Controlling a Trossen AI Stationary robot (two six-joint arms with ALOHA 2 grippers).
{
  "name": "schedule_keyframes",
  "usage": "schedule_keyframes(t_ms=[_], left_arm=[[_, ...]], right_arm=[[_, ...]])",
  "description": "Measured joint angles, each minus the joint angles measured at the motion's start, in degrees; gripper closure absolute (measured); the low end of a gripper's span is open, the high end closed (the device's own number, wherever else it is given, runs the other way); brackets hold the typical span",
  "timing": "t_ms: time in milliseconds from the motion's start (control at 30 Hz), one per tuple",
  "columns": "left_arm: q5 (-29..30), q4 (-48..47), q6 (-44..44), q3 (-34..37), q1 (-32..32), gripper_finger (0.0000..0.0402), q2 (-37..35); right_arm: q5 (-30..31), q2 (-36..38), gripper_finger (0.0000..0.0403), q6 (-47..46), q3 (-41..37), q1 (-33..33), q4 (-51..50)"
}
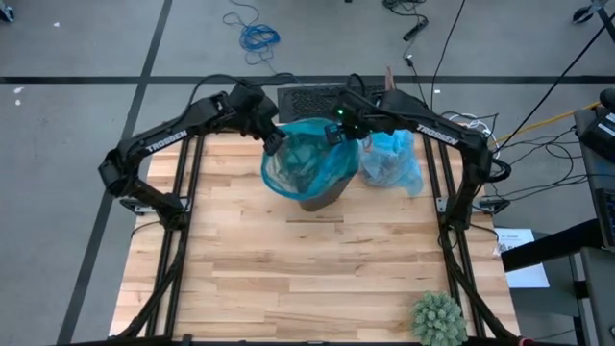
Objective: Place trash/remove bag and relplace
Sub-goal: Insert the dark blue trash bag into the trash bin
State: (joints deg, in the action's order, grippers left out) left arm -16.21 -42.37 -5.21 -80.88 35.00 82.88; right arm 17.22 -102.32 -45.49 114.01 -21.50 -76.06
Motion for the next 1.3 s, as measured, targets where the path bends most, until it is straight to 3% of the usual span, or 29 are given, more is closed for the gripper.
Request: schedule_keyframes(t_ms=[300,733,1067,1300], left_arm=[[-0.2,0.1,-0.5,0.0,0.0,0.0402,1.1],[-0.5,-0.1,-1.0,0.0,0.2,0.0402,1.1],[-0.5,-0.2,-2.0,0.0,0.2,0.0402,1.1],[-0.7,-0.1,-2.0,0.0,0.2,0.0402,1.1]], right_arm=[[-4.2,0.0,0.0403,1.6,-3.8,-3.8,10.4],[-6.9,0.0,0.0403,3.3,-4.8,-9.2,6.9],[-17.6,0.0,0.0403,2.0,-16.5,-8.1,11.5],[-16.4,1.9,0.0403,1.6,-13.5,-7.8,19.0]])
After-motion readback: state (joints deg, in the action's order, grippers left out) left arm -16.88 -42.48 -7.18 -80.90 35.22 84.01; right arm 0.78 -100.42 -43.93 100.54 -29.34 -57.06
